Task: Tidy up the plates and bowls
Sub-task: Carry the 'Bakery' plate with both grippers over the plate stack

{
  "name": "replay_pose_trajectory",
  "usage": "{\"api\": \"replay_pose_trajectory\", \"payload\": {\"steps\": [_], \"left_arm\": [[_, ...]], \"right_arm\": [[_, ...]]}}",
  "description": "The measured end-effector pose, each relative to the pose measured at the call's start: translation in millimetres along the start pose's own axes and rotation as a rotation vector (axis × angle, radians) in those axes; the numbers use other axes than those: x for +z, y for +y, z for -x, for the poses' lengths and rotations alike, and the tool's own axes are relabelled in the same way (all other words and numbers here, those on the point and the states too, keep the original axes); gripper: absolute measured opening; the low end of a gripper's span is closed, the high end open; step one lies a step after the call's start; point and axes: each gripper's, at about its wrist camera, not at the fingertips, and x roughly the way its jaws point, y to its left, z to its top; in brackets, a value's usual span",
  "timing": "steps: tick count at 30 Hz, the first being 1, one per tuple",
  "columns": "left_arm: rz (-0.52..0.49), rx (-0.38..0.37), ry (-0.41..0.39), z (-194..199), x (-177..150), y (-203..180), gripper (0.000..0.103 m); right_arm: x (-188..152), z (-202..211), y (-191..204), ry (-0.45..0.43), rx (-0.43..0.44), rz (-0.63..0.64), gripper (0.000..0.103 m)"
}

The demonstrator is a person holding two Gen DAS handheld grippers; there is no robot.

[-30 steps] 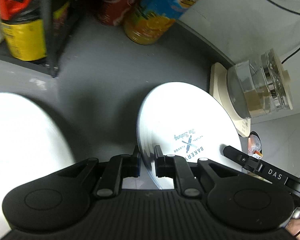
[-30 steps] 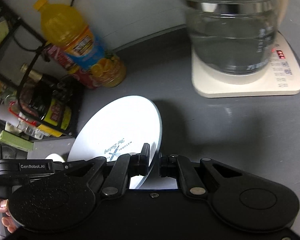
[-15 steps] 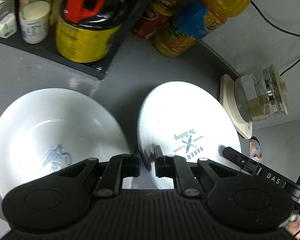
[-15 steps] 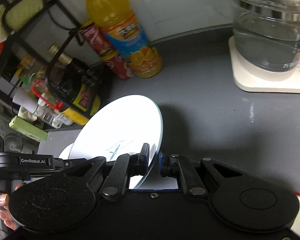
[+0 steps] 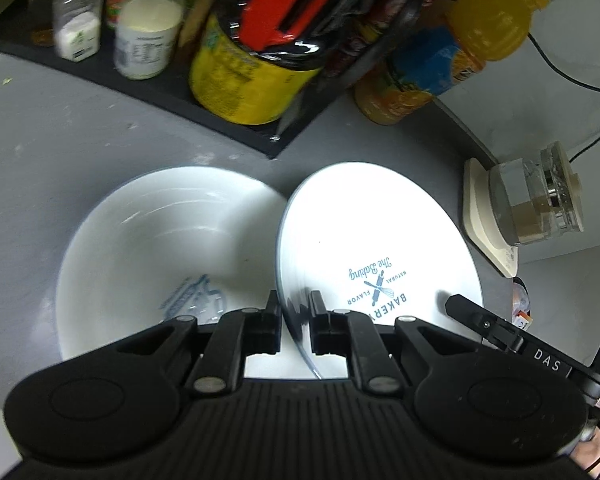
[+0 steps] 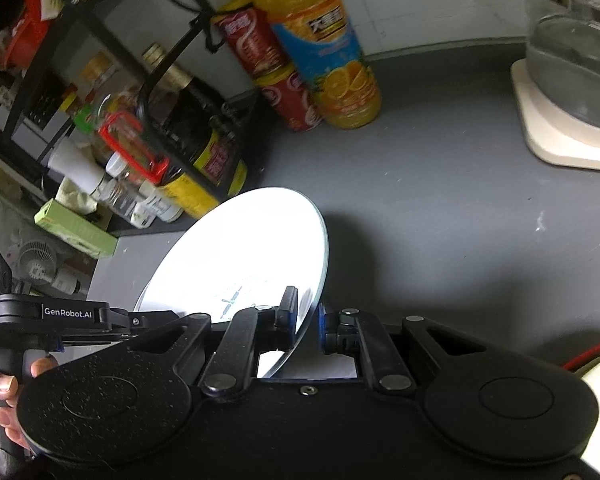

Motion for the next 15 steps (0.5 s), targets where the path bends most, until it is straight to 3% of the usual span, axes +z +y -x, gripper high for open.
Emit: {"api": "replay_pose_trajectory", "payload": {"steps": [15], "left_arm": [[0.034,0.006,0.038,7.1,-5.7,39.2,0.011]], "right_arm": [[-17.2,-13.2,32.2,0.063,-0.005,0.056,0.011]]}}
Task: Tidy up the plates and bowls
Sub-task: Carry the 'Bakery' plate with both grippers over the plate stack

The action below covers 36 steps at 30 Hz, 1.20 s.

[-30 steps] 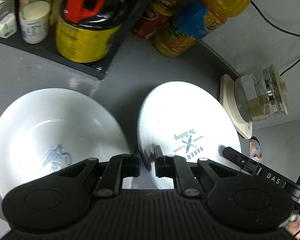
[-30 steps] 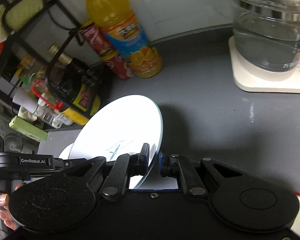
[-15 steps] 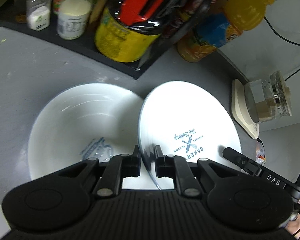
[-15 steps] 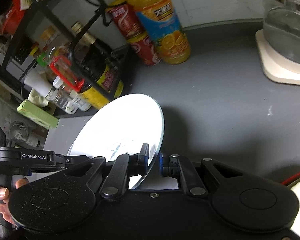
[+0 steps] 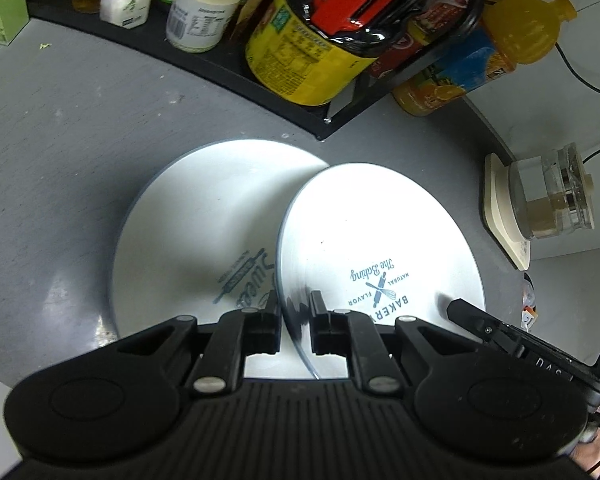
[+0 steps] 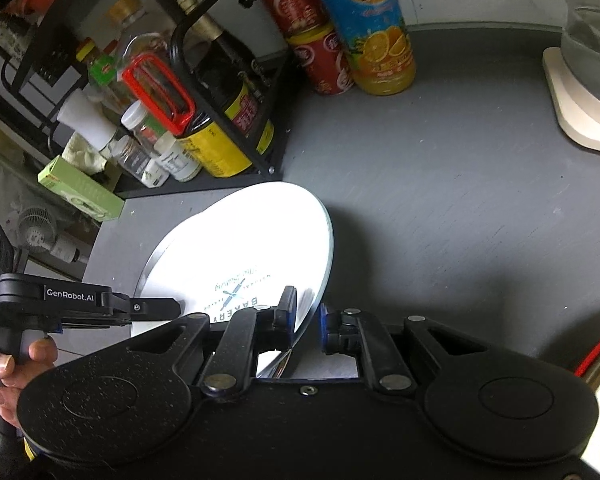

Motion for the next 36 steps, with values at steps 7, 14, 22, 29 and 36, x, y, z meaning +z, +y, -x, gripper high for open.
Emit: {"api": "replay_pose_trajectory", "payload": {"steps": [7,14,22,29,36], "left_arm": [[0.016,0.016,0.010,-0.8,-3.0,17.8,0.012],[0.036,0.023,0.033,-3.8,-6.1,35.8,0.013],[0.028,0.038,0.066,-15.2,-8.1,42.4,0.017],[-0.007,0.075,0.087,-20.4,-2.7,41.3,0.017],[-0.045,0.099,0.023,7.0,11.8,34.9,0.021]], "right_arm": [[-4.9,-12.1,12.3,0.025,-0.005,0.019,0.011],[-9.2,-22.6,25.8,0.057,-0.022,0.055,0.011],[-17.1,-27.1,30.2,0.071,-0.076,0.082,0.011],[-17.2,-30.3,32.7,0.064,-0.105,0.084,0.007],[-14.7,-31.7,32.1,0.055,-0.119,0.073,0.006]]}}
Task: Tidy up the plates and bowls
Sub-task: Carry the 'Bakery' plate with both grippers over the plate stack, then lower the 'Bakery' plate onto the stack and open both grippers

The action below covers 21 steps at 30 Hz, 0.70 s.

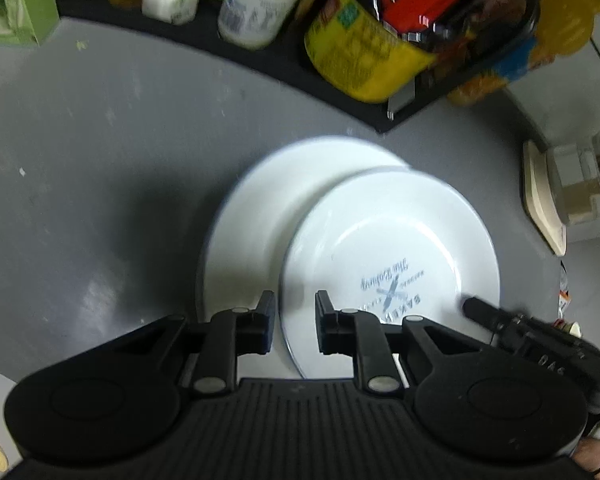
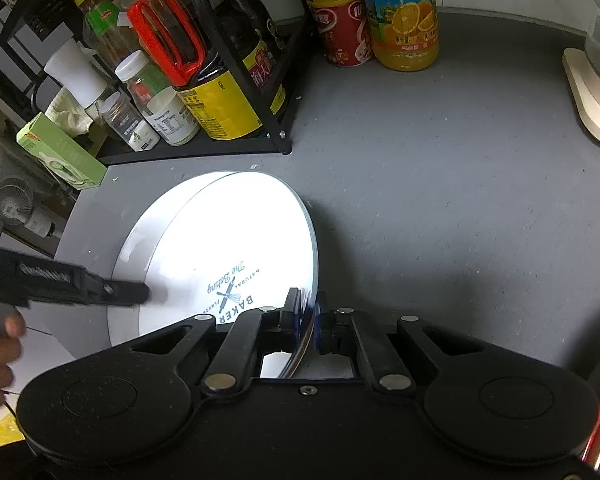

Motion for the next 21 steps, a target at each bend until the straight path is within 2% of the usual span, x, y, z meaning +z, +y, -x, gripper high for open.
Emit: {"api": "replay_pose_trajectory", "payload": {"steps": [4,6,8,12,16,21], "left_arm": [[0.019,0.029,-0.040,13.5,6.3,4.8,0.037],[0.032,0.049,-0.070,17.0,7.0,8.3,0.053],[0.034,0.080,-0.081,15.3,6.3,11.6,0.058],[0.029,0.065,-0.046,2.4,4.5,18.0,0.058],[0.012,0.052,-0.053,-4.4,4.7,18.5,0.057],[0.013,0.052,-0.044,-12.6,6.7,21.6,0.050]], "right_arm": [[-0.4,-1.0,-1.4,0.004,-0.006,-0.015,0.006],[0.9,-1.8,0.5,0.005,-0.019,-0.016,0.007],[2.4,-3.5,4.2,0.003,-0.036,0.001,0.007],[3.7,-6.2,7.8,0.009,-0.056,0.022,0.008],[4.9,-7.8,9.4,0.018,-0.066,0.030,0.009],[5.8,-13.3,14.3,0.039,-0.088,0.040,0.010]]}}
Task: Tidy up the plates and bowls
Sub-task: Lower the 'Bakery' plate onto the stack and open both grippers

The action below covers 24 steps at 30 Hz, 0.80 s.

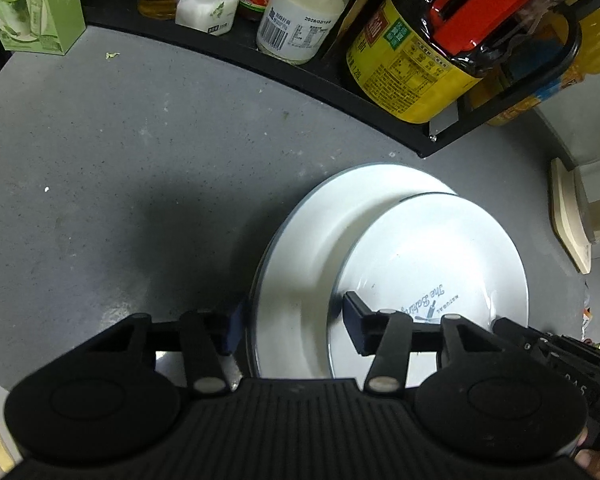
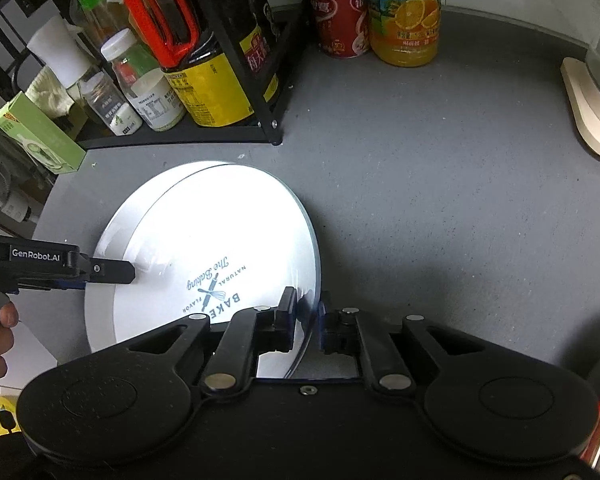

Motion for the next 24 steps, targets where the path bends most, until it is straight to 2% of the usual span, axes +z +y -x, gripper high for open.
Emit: {"api": "replay_pose_trajectory", "payload": {"steps": [7,15,24], "left_arm": [[0.025,-0.027,-0.029,7.4,-1.0,6.8,0.043],[0.024,-0.045,-0.044,14.6,3.2,13.4,0.032],[0.013,-0.041,-0.032,15.0,4.4,13.5,0.031]], "right_arm": [[2.7,-9.6,4.5,0.035,-0.001,0.011,0.011],[2.5,-19.0,6.1,0.054,0.005,0.007,0.020],[1.6,-20.5,4.5,0.060,0.012,-0.007,0.021]]}}
